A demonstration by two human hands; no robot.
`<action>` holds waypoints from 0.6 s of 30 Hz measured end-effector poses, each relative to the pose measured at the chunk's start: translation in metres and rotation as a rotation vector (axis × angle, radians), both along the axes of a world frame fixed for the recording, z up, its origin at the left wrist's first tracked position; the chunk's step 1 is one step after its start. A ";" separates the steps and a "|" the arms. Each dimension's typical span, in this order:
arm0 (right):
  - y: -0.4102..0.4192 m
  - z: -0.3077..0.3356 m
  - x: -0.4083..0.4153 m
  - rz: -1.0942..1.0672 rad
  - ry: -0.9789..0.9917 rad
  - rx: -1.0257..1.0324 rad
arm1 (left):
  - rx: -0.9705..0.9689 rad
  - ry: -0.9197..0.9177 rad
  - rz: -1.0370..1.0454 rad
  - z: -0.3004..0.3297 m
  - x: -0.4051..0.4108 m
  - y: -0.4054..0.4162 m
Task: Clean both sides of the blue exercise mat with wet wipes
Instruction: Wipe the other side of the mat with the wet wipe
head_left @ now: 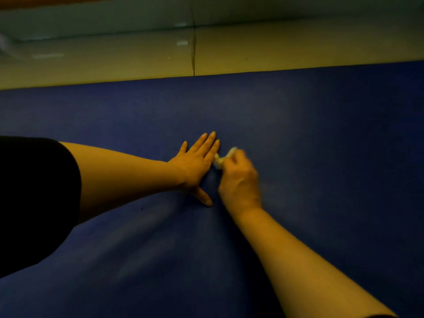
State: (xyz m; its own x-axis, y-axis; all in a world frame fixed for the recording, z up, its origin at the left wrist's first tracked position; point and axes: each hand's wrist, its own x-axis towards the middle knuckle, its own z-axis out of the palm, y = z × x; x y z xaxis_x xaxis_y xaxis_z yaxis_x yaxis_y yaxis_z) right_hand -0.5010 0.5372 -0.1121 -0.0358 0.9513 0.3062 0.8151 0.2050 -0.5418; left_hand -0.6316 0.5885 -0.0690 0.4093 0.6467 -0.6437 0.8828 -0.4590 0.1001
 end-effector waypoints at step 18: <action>0.062 -0.001 0.033 -0.065 -0.147 -0.051 | 0.055 -0.095 0.055 0.005 -0.018 0.008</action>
State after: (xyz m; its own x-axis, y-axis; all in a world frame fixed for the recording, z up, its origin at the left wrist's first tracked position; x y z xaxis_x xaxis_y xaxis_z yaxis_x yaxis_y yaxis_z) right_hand -0.4683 0.5992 -0.1133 -0.0142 0.9673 0.2531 0.8970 0.1242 -0.4243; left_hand -0.6492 0.5966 -0.0641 0.4298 0.7030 -0.5666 0.8945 -0.4172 0.1608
